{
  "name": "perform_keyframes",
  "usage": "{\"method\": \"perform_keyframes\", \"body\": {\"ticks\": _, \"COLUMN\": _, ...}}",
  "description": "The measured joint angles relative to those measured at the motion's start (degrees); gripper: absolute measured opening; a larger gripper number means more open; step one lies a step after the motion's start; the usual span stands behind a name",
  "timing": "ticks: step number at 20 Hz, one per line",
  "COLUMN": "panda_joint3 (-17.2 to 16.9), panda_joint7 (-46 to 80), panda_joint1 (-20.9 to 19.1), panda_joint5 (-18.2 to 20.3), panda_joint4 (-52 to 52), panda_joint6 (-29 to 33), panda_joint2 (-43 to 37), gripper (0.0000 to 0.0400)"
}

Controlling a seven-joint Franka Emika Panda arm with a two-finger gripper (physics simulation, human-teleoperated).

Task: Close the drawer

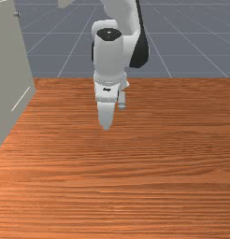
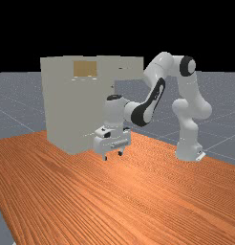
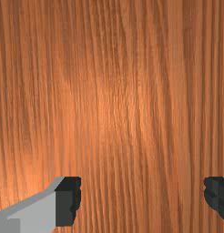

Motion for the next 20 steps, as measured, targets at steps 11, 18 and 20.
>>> {"method": "perform_keyframes", "body": {"ticks": 11, "panda_joint3": -0.1, "panda_joint7": 2.1, "panda_joint1": 0.2, "panda_joint5": -2.2, "panda_joint4": -10.9, "panda_joint6": 8.2, "panda_joint2": -15.5, "gripper": 0.0002}}
{"method": "perform_keyframes", "body": {"ticks": 18, "panda_joint3": -11.5, "panda_joint7": -25.2, "panda_joint1": 0.3, "panda_joint5": -5.3, "panda_joint4": -38.3, "panda_joint6": -4.6, "panda_joint2": -48.0, "gripper": 0.0}}
{"method": "perform_keyframes", "body": {"ticks": 20, "panda_joint3": -24.5, "panda_joint7": -63.3, "panda_joint1": -3.8, "panda_joint5": 3.7, "panda_joint4": -19.8, "panda_joint6": -8.7, "panda_joint2": -30.4, "gripper": 0.0}}
